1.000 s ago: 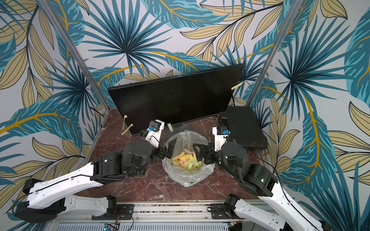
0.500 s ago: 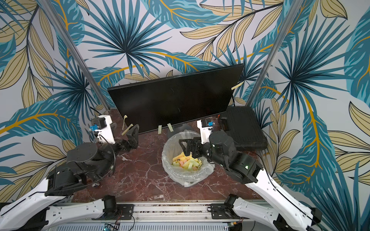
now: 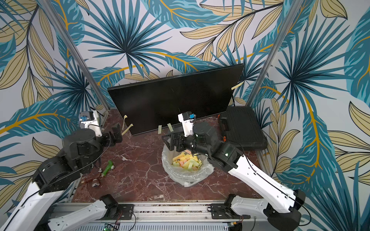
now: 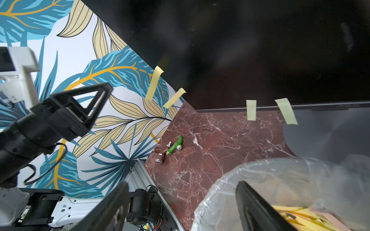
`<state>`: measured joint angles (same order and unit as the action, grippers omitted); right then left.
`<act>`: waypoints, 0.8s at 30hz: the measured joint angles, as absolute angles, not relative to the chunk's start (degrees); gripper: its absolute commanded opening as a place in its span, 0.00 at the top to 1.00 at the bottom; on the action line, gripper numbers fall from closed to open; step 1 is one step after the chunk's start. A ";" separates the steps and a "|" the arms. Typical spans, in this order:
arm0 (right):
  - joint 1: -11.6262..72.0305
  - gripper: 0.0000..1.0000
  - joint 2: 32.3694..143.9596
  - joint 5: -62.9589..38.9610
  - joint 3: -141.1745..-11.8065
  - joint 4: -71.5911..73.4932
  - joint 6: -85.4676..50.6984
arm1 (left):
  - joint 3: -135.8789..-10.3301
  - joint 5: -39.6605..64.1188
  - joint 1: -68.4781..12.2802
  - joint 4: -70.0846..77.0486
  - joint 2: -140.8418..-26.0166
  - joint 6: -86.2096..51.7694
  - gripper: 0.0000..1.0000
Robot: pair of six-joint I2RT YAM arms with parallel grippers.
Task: Remove the sticky note from the monitor
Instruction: Tear off the sticky note from the monitor.
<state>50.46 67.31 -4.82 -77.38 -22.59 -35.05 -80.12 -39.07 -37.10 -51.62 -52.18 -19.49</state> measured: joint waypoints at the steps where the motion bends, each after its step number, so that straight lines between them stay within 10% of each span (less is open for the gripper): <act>1: 50.94 0.14 67.96 -4.86 -77.76 -22.04 -35.14 | -80.07 -37.76 -36.51 -51.75 -53.23 -19.46 0.00; 24: 54.74 0.14 72.66 -4.36 -78.94 -17.82 -35.83 | -77.80 -23.09 -26.79 -46.98 -61.10 -17.74 0.30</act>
<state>54.74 72.66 -4.36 -78.94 -17.82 -35.83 -77.80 -23.09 -26.79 -46.98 -61.10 -17.74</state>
